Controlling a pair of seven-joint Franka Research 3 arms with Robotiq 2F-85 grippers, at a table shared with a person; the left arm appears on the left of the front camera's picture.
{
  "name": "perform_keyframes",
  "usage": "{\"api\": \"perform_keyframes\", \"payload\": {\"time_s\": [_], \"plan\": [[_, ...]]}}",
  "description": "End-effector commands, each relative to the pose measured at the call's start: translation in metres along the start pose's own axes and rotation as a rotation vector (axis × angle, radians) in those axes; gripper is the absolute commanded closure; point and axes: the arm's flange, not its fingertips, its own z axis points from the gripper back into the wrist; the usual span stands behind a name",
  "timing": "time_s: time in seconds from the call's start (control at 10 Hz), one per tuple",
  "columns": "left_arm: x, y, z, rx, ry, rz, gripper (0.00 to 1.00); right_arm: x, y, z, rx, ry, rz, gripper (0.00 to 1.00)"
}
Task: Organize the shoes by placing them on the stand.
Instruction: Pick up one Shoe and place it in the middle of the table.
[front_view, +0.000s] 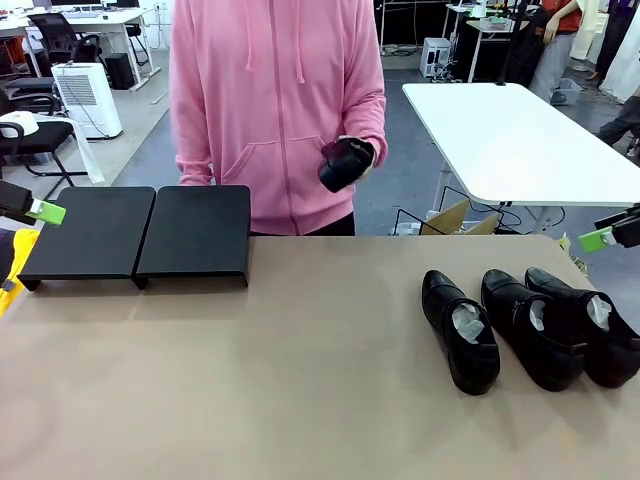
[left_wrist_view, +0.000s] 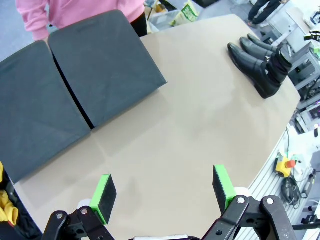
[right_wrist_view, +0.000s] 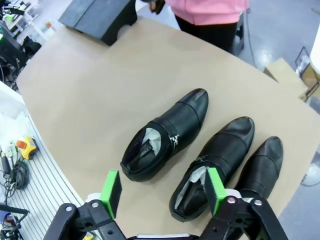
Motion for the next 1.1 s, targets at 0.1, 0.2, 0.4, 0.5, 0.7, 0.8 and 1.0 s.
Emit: {"api": "perform_keyframes", "payload": {"time_s": [0.1, 0.2, 0.4, 0.5, 0.7, 0.8, 1.0], "plan": [[0.001, 0.002, 0.001, -0.019, -0.013, -0.015, 0.0, 0.002, -0.002, 0.005, -0.084, 0.017, 0.004, 0.45], [0.001, 0.002, 0.001, -0.019, -0.013, -0.015, 0.0, 0.003, -0.002, 0.002, -0.183, 0.059, -0.012, 0.45], [0.001, 0.002, 0.001, -0.019, -0.013, -0.015, 0.0, 0.003, -0.002, -0.016, -0.352, 0.177, -0.027, 0.45], [0.001, 0.002, 0.001, -0.019, -0.013, -0.015, 0.0, 0.003, -0.002, -0.028, -0.388, 0.225, -0.025, 0.45], [0.001, 0.002, 0.001, -0.019, -0.013, -0.015, 0.0, 0.002, 0.001, -0.053, -0.433, 0.335, 0.002, 0.45], [0.001, 0.002, 0.001, -0.019, -0.013, -0.015, 0.0, -0.003, 0.002, -0.068, -0.463, 0.4, 0.011, 0.45], [0.001, 0.002, 0.001, -0.019, -0.013, -0.015, 0.0, -0.014, 0.005, -0.09, -0.481, 0.47, 0.002, 0.45]]}}
